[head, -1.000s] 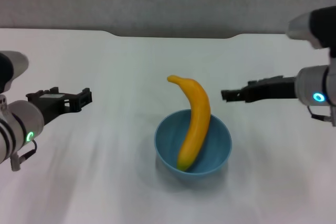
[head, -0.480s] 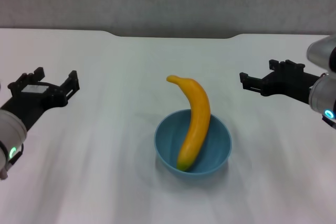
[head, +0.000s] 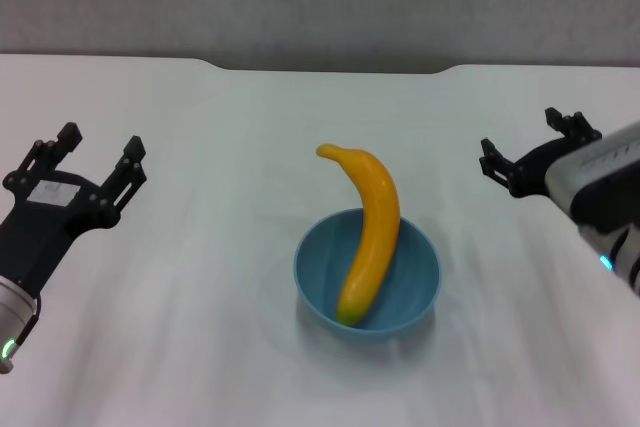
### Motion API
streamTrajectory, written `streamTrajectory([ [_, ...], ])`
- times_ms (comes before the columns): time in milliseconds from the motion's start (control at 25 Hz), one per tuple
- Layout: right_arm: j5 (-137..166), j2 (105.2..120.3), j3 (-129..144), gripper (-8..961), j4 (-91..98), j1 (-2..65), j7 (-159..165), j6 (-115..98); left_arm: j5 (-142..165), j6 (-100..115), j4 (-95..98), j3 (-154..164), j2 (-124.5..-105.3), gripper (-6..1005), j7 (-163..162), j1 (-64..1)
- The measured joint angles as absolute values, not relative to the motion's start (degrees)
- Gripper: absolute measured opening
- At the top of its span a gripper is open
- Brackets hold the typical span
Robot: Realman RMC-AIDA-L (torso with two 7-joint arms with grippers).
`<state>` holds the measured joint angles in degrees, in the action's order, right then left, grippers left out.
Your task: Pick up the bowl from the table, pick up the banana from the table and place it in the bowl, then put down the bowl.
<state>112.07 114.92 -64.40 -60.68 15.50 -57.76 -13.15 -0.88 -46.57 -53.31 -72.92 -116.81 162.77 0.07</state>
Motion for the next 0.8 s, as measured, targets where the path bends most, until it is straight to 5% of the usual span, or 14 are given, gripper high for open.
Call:
streamTrajectory([
  [440,120.8,115.13,-35.6,886,-33.1,25.9,-24.5,-55.4,-6.2,-51.7,-38.0,-73.1,-116.82,745,162.7,-7.8],
  [800,123.1,115.24,-33.6,882,-22.7,27.2,-5.2,-65.6,-8.0,-53.4,-33.2,-73.1,-116.84,744,161.8,-10.4],
])
